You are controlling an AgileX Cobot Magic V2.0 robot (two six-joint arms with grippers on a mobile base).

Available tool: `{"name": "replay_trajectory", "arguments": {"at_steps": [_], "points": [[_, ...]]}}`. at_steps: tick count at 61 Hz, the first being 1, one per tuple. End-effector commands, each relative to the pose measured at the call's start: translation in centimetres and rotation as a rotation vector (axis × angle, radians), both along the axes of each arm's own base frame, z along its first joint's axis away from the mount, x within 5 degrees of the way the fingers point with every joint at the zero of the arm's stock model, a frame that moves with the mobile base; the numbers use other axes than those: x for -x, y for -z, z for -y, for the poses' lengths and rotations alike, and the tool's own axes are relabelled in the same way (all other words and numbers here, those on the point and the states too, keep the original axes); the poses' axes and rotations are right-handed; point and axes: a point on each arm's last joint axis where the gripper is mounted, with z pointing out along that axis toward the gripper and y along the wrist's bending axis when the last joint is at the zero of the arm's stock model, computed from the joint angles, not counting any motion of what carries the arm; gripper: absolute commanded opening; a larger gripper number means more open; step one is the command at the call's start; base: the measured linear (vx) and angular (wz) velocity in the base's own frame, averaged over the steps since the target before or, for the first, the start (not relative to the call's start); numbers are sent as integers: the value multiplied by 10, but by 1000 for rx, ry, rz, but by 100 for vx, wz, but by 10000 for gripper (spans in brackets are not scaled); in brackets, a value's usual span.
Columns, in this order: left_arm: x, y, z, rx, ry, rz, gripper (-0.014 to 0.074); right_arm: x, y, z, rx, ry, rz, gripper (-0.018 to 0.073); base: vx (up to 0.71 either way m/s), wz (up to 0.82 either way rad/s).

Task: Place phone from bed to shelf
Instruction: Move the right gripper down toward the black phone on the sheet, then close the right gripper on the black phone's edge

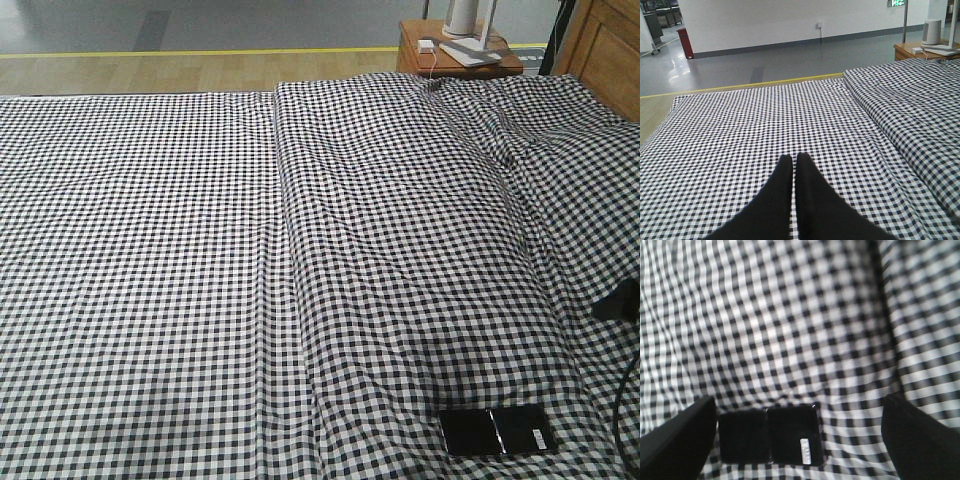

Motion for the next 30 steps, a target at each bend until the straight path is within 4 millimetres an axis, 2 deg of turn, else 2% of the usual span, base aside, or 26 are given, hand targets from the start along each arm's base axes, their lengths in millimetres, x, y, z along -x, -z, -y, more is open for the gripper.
{"name": "replay_trajectory", "arguments": {"at_steps": [1,16,30], "points": [[1,-15,0,8,0,107,1,-11,-4,2,-67,-58,32,620,0,0],[1,-15,0,8,0,107,1,-18,59,-5,-344,-187,-82,609,0,0],[1,-15,0,8,0,107,1,-16,85,-8,-398,-218,-122,600,0,0]]}}
